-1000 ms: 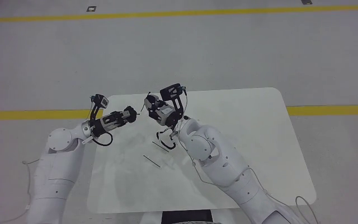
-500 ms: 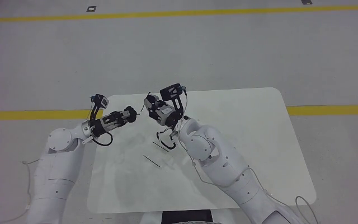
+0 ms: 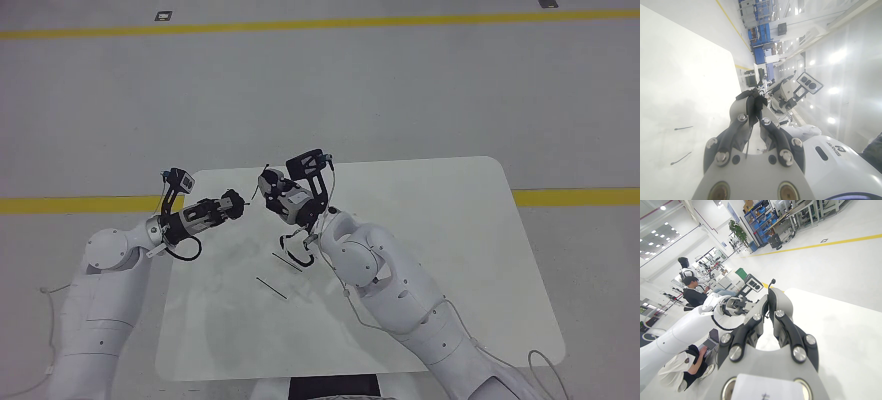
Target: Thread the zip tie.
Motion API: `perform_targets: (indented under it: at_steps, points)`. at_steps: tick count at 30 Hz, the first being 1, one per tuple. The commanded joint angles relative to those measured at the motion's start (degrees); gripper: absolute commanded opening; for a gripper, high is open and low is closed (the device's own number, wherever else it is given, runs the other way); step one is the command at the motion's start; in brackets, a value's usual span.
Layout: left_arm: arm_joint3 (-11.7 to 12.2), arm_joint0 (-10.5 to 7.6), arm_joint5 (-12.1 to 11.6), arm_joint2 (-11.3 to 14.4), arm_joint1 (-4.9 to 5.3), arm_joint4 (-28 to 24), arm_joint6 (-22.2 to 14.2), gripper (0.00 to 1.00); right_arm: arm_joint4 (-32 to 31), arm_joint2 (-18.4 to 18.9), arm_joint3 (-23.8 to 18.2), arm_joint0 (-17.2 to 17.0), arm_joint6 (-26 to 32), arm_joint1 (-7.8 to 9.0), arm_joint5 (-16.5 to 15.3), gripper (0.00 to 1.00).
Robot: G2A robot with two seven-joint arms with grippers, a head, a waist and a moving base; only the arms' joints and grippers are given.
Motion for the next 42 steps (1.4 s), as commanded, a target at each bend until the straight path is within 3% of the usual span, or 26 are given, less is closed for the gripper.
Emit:
perform_targets:
  at_steps: [1,4,7,12,19,31,38,42]
  points:
    - [0.0,0.0,0.0,0.0,0.0,0.0,0.0,0.0,0.0,0.0,0.0,0.0,0.0,0.0,0.0,0.0]
    - [0.0,0.0,0.0,0.0,0.0,0.0,0.0,0.0,0.0,0.0,0.0,0.0,0.0,0.0,0.0,0.0]
    - [-2.01,0.92,0.0,0.62,0.1,5.87,4.94,0.0,0.0,0.0,0.0,0.0,0.0,0.0,0.0,0.0]
    - [-4.23,2.84,0.0,1.42,-0.2,8.96,9.61,0.0,0.0,0.0,0.0,0.0,0.0,0.0,0.0,0.0]
    - [-6.34,4.54,0.0,0.28,-0.75,9.19,12.64,0.0,0.0,0.0,0.0,0.0,0.0,0.0,0.0,0.0]
    - [-10.7,7.75,0.0,-4.89,-2.05,9.28,13.87,0.0,0.0,0.0,0.0,0.0,0.0,0.0,0.0,0.0]
    - [-11.89,8.02,0.0,-6.65,-3.11,10.08,12.99,0.0,0.0,0.0,0.0,0.0,0.0,0.0,0.0,0.0]
    - [-11.96,8.03,0.0,-6.73,-3.2,10.21,12.87,0.0,0.0,0.0,0.0,0.0,0.0,0.0,0.0,0.0]
